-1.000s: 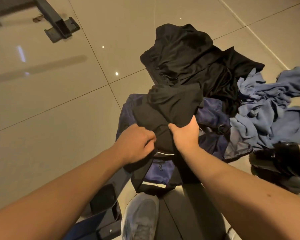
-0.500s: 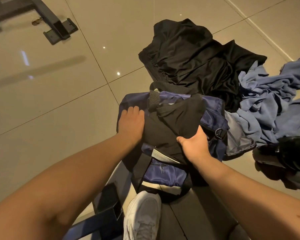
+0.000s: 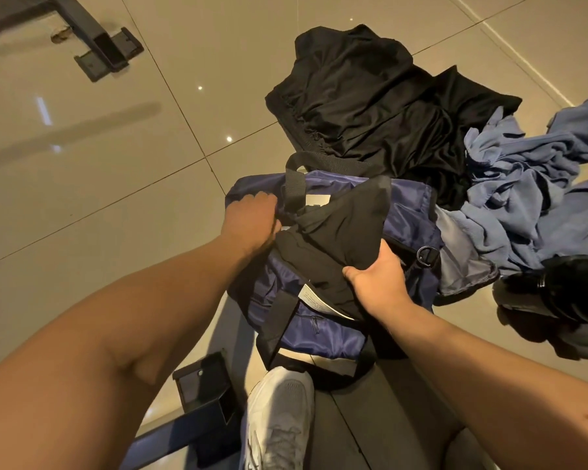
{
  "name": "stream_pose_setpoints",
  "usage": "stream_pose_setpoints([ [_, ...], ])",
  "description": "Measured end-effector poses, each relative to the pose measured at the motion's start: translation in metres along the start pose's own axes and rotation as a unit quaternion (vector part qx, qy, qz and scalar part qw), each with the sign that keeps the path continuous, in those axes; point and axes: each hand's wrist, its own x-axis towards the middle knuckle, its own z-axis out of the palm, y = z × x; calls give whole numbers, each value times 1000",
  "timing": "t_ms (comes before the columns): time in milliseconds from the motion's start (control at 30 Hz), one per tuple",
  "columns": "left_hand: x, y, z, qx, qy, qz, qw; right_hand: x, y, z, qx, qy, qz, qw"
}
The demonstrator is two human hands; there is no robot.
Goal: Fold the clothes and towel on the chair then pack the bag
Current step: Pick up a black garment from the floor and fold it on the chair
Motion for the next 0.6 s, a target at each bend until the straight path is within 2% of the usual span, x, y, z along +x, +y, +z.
stream_pose_setpoints([
  [100, -3, 4, -13, -126, 63, -52, 989, -3, -1, 3, -52, -51, -29, 997],
  [267, -5, 11, -28, -98, 90, -16, 991, -5, -11, 12, -139, -140, -55, 979],
  [367, -6, 15, -29, -138, 118, -51, 982, 0, -17, 16, -216, -174, -39, 960],
  [467, -7, 20, -32, -252, 136, -130, 949, 8, -26, 18, -227, -184, 63, 954],
  [533, -9, 19, -34, -291, 148, -150, 933, 14, -29, 19, -171, -182, 164, 954],
  [600, -11, 17, -37, -296, 144, -141, 934, 24, -31, 19, -100, -155, 190, 964],
])
